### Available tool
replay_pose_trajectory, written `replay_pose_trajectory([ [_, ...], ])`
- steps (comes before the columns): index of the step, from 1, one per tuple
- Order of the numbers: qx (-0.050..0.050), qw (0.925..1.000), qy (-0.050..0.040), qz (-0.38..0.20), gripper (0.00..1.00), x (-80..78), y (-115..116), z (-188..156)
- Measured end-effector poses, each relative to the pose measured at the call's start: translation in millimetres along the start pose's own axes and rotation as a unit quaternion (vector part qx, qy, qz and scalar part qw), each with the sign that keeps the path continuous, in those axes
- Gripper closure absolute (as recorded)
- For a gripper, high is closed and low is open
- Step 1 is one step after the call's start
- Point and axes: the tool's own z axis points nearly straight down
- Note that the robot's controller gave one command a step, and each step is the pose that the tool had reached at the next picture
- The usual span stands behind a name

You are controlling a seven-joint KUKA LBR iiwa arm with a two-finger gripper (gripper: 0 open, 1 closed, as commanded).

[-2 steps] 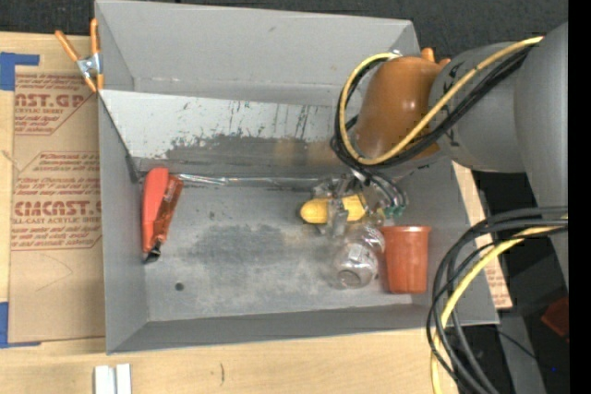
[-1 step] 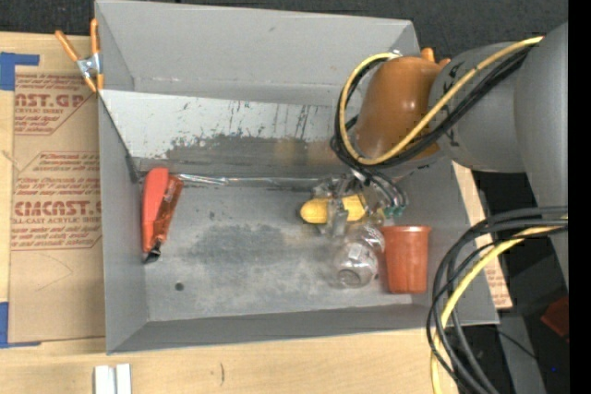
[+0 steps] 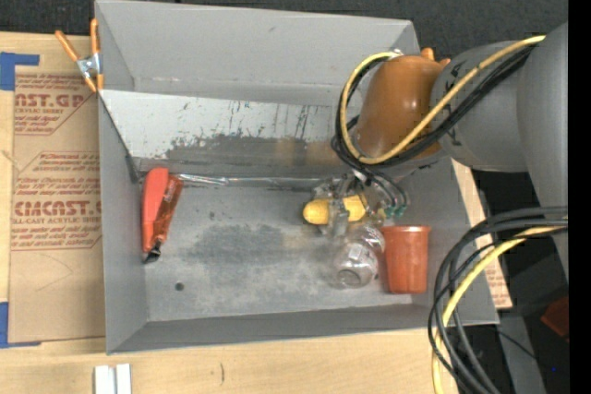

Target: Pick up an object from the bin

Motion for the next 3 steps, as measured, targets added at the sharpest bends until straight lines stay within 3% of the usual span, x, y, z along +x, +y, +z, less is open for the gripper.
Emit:
replay_pose_trajectory([
  [1,-0.001,1.0000,0.0027,0.000,1.00,1.6,1,-21],
  [3,0.001,1.0000,-0.0029,0.000,1.00,-1.8,0,-47],
])
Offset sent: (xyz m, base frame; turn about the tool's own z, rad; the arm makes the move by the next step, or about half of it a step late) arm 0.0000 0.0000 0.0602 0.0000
